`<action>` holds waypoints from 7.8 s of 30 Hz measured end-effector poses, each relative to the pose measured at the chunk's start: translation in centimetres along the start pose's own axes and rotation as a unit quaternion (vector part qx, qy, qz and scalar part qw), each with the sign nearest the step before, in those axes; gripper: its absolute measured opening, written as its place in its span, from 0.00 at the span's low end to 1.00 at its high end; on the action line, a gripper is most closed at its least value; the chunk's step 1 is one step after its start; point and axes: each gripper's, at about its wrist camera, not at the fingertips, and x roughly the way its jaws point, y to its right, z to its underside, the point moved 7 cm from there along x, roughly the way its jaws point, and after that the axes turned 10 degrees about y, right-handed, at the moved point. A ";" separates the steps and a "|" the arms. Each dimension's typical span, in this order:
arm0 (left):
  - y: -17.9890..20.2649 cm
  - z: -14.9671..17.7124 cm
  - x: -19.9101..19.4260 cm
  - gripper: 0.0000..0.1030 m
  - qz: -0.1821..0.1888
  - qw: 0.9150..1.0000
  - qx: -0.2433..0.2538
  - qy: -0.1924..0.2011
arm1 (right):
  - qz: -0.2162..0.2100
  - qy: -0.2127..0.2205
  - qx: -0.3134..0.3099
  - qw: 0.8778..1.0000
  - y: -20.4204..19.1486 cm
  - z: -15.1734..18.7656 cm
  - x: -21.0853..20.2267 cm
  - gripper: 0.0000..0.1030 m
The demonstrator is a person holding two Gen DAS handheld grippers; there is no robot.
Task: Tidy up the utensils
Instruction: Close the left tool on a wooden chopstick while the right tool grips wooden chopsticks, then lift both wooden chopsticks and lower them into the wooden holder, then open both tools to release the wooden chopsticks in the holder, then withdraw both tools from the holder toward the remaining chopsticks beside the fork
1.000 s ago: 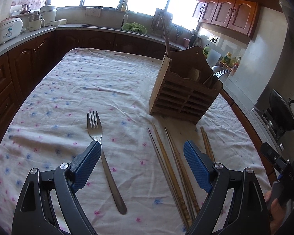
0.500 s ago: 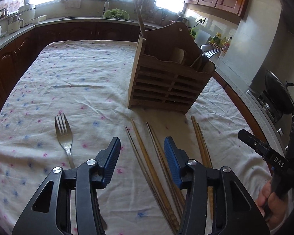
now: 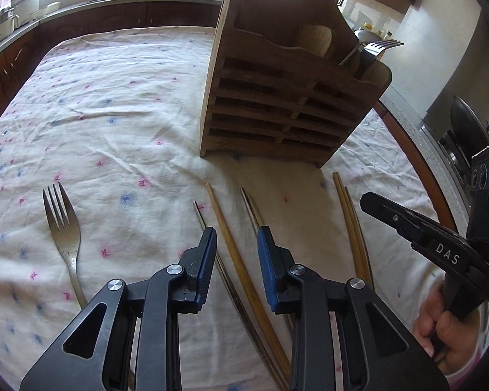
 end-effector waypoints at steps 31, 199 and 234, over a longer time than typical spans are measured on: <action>-0.8 -1.5 3.1 0.06 -0.010 0.997 0.067 -0.021 | 0.023 -0.035 -0.011 0.999 1.5 -0.7 4.5 0.06; -3.8 -10.0 -14.0 0.90 -0.042 0.961 -0.026 0.272 | -0.014 0.230 -0.006 0.973 -1.9 -11.5 -11.4 0.99; -4.8 0.5 -11.3 0.90 -0.082 0.985 -0.005 0.152 | 0.053 0.142 -0.018 0.988 0.5 -0.7 -11.3 0.75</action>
